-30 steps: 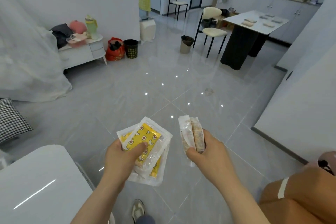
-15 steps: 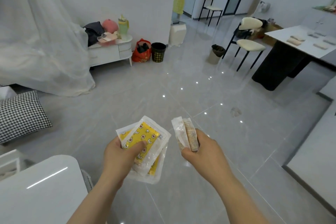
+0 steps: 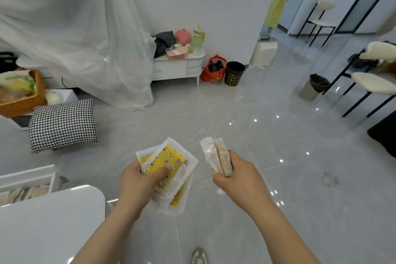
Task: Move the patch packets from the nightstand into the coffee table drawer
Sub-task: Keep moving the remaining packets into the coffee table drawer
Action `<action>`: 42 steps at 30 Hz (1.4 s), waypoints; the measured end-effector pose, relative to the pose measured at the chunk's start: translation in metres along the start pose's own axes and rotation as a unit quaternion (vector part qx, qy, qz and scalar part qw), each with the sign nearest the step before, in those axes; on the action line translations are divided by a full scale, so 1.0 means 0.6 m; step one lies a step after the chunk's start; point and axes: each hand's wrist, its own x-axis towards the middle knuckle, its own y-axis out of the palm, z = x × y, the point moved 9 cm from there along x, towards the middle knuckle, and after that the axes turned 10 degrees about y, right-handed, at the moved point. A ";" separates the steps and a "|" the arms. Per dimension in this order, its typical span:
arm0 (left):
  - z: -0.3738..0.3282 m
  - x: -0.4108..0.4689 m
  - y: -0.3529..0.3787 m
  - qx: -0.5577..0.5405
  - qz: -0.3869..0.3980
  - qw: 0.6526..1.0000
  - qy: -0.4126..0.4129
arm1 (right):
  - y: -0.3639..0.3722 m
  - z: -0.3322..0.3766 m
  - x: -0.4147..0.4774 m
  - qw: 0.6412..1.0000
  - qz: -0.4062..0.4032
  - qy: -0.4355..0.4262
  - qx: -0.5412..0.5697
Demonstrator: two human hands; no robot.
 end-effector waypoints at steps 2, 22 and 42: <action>-0.003 0.025 0.010 0.004 -0.021 1.000 -0.007 | -0.006 0.008 0.046 1.000 0.019 -0.019 -0.011; 0.057 0.258 -0.088 0.020 -0.176 0.980 -0.094 | 0.190 0.183 0.358 0.961 0.201 -0.114 -0.152; 0.072 0.491 -0.276 0.018 -0.294 0.940 -0.172 | 0.413 0.435 0.565 0.885 0.325 -0.205 -0.264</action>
